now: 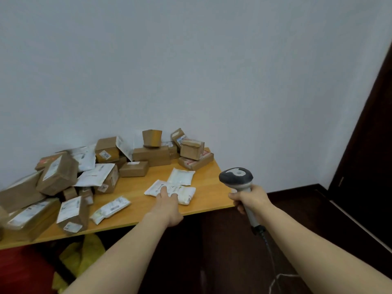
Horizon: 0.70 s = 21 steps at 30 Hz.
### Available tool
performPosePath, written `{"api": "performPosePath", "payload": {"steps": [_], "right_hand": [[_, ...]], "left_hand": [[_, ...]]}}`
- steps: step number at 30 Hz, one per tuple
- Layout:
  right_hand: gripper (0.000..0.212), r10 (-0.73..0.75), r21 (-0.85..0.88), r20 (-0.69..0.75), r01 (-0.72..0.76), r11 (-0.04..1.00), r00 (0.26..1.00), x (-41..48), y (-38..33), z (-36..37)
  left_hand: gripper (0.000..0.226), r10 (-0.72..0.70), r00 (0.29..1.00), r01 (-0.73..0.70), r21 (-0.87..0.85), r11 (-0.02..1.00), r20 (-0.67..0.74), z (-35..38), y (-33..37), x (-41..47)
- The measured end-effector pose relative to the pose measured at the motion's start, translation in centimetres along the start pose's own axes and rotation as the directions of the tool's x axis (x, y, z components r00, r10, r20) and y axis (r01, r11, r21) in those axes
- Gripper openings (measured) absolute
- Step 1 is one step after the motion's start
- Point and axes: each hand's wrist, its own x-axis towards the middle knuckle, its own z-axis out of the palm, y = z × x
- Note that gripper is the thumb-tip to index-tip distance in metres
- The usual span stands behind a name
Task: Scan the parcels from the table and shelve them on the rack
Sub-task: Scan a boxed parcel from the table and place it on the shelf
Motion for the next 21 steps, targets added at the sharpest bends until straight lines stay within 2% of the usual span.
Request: {"api": "performPosePath", "payload": {"steps": [7,12,16,21], "right_hand": [[0.011,0.067,0.126,0.054,-0.074,0.989,0.996,9.7,-2.4,-0.7],[0.013,0.123,0.200,0.027,-0.126,0.972,0.992,16.5,-1.9,-0.4],[0.015,0.155,0.214,0.013,-0.154,0.965,0.988,23.3,-2.8,0.1],[0.011,0.180,0.214,0.000,-0.176,0.961,0.984,33.6,-5.5,2.3]], "left_hand": [[0.066,-0.075,0.997,0.074,0.015,0.997,0.029,-1.5,2.4,9.7],[0.062,-0.083,0.995,0.083,0.019,0.996,0.054,-1.4,3.5,17.0],[0.067,-0.058,0.997,0.059,-0.033,0.998,0.051,-1.9,4.3,25.2],[0.049,0.050,0.998,-0.051,-0.050,0.997,-0.024,-3.0,5.5,37.3]]}}
